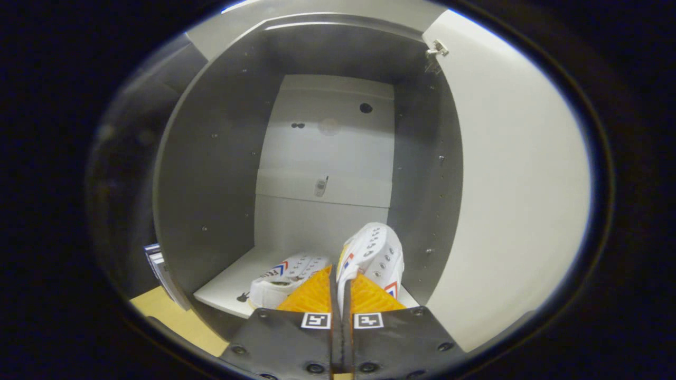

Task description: Open the shoe cabinet door, grab the shoes and put them into the shoe cabinet, then close the shoe cabinet door.

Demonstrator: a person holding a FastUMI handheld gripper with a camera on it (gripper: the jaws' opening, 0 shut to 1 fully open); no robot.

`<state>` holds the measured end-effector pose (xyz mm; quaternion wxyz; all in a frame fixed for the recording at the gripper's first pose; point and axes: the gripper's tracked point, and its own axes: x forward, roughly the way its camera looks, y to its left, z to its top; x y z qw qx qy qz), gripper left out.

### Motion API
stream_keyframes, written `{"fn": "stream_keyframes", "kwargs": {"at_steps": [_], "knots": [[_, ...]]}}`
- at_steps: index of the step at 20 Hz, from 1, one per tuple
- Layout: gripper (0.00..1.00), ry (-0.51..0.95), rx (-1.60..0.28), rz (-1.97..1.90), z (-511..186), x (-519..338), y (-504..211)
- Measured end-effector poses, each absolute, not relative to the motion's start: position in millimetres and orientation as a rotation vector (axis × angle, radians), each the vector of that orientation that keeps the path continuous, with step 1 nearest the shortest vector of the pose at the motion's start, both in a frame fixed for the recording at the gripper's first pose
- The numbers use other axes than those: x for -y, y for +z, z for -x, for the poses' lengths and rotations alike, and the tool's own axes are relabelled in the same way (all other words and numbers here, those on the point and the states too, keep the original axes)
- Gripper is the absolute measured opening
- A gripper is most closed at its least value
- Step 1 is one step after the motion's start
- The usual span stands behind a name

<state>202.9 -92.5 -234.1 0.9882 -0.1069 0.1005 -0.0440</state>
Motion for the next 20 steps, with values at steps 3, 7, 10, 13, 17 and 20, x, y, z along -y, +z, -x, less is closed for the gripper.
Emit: {"fn": "stream_keyframes", "kwargs": {"at_steps": [3, 7, 10, 13, 17, 20], "knots": [[0.02, -0.065, -0.218, 0.232, -232, 93, -239], [0.02, -0.050, -0.265, 0.275, -259, 99, -253], [0.02, -0.038, -0.324, 0.314, -272, 104, -272], [0.02, -0.027, -0.361, 0.340, -279, 108, -285], [0.02, -0.025, -0.404, 0.344, -286, 113, -302], [0.02, -0.018, -0.424, 0.336, -289, 113, -308]]}}
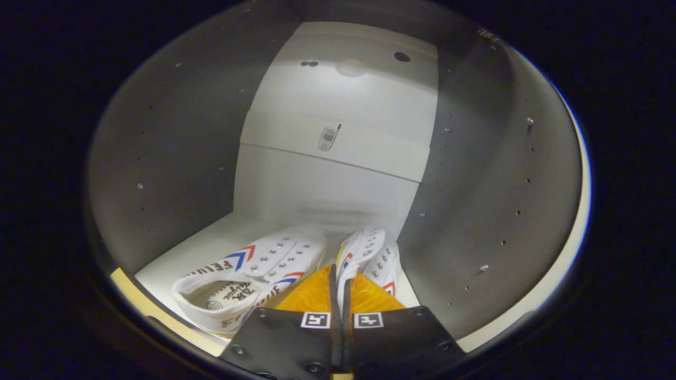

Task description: Open the shoe cabinet door, grab the shoes and put them into the shoe cabinet, then close the shoe cabinet door.

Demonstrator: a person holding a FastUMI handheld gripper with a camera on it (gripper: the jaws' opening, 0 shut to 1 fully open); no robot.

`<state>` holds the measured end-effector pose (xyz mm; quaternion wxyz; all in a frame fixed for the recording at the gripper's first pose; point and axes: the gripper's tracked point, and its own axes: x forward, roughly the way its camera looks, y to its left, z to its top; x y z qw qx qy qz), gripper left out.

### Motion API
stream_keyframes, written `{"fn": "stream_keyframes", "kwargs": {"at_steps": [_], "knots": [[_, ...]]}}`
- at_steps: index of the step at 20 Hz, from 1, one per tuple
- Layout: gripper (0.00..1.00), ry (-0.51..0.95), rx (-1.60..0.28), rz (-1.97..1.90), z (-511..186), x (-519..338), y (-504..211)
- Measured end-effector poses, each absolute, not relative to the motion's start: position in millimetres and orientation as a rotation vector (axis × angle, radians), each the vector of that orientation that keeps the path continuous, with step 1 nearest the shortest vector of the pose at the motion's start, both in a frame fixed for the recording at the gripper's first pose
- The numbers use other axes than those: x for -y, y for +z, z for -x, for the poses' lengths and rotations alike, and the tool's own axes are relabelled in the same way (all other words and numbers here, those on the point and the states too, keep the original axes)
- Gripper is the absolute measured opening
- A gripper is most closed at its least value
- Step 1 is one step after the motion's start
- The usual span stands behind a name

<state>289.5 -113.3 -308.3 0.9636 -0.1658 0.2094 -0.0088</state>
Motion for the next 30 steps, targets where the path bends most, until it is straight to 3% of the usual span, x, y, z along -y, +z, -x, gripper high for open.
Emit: {"fn": "stream_keyframes", "kwargs": {"at_steps": [8, 11, 19, 28, 30], "knots": [[0.03, -0.050, -0.446, 0.273, -290, 120, -313], [0.13, -0.041, -0.451, 0.258, -291, 119, -314], [0.58, -0.038, -0.476, 0.242, -286, 113, -320], [0.75, -0.080, -0.479, 0.053, -277, 123, -303], [0.75, -0.083, -0.466, 0.054, -271, 123, -294]]}}
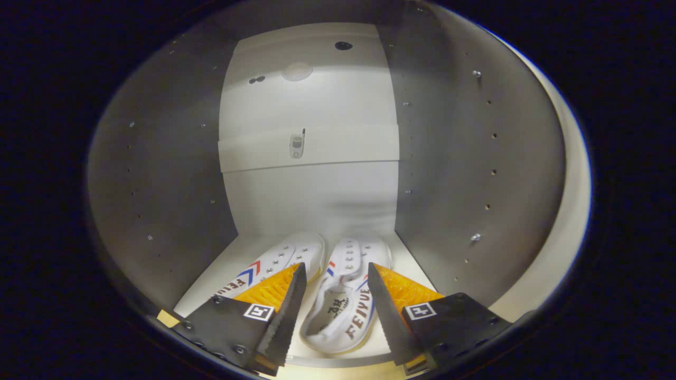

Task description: Open the shoe cabinet door, grab the shoes and put them into the shoe cabinet, then close the shoe cabinet door.

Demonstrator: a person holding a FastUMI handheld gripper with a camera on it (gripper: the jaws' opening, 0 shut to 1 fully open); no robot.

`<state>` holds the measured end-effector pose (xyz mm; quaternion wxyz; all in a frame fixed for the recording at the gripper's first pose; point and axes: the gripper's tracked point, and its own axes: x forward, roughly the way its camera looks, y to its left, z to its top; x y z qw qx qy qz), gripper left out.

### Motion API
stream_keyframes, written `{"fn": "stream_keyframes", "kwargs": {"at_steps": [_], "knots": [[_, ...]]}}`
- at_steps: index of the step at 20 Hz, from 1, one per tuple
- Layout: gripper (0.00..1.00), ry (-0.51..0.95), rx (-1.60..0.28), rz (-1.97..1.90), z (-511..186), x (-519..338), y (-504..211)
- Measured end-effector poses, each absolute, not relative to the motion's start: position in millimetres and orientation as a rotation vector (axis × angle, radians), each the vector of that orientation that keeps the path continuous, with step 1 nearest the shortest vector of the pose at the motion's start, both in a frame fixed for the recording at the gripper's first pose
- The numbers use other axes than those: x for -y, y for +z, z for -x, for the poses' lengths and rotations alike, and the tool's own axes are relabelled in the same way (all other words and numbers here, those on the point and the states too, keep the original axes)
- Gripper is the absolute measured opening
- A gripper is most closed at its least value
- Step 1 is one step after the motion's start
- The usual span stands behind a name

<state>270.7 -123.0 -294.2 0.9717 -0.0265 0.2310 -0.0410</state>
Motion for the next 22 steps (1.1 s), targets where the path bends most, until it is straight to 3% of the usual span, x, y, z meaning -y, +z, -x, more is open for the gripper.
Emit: {"fn": "stream_keyframes", "kwargs": {"at_steps": [10, 22], "knots": [[0.75, -0.062, -0.308, 0.121, -199, 97, -221], [0.75, -0.051, -0.010, 0.143, -68, 86, -80]]}}
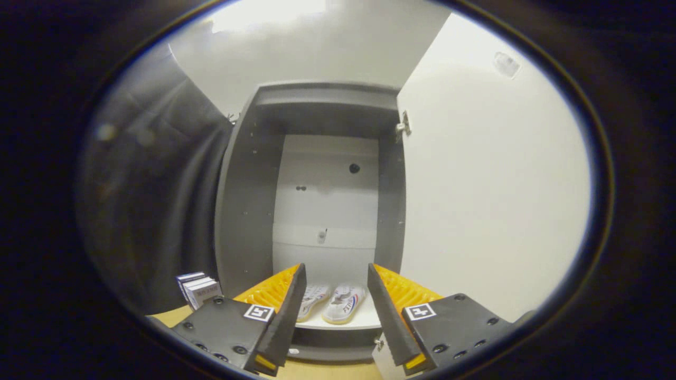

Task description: Open the shoe cabinet door, grab the shoes and put them into the shoe cabinet, then close the shoe cabinet door.

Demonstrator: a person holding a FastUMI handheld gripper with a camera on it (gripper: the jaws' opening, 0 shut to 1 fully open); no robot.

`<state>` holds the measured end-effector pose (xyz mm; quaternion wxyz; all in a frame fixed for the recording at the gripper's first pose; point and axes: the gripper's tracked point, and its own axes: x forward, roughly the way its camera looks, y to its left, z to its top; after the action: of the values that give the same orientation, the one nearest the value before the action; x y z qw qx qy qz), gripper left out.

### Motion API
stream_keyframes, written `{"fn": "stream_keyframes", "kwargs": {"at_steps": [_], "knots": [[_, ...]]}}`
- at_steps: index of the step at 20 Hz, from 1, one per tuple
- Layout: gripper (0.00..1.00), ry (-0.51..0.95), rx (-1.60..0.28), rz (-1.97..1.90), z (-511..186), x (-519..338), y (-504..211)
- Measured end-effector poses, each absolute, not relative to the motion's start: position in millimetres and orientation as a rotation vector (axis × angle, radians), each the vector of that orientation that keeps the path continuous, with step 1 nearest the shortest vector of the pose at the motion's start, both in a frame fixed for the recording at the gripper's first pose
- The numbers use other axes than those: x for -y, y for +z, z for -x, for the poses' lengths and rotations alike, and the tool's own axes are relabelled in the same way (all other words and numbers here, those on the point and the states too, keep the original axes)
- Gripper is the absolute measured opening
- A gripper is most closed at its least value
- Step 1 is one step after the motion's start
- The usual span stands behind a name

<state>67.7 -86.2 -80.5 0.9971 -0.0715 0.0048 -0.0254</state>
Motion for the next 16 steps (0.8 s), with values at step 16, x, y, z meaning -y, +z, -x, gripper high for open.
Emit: {"fn": "stream_keyframes", "kwargs": {"at_steps": [16], "knots": [[0.74, -0.104, 0.180, 0.120, 75, 157, 19]]}}
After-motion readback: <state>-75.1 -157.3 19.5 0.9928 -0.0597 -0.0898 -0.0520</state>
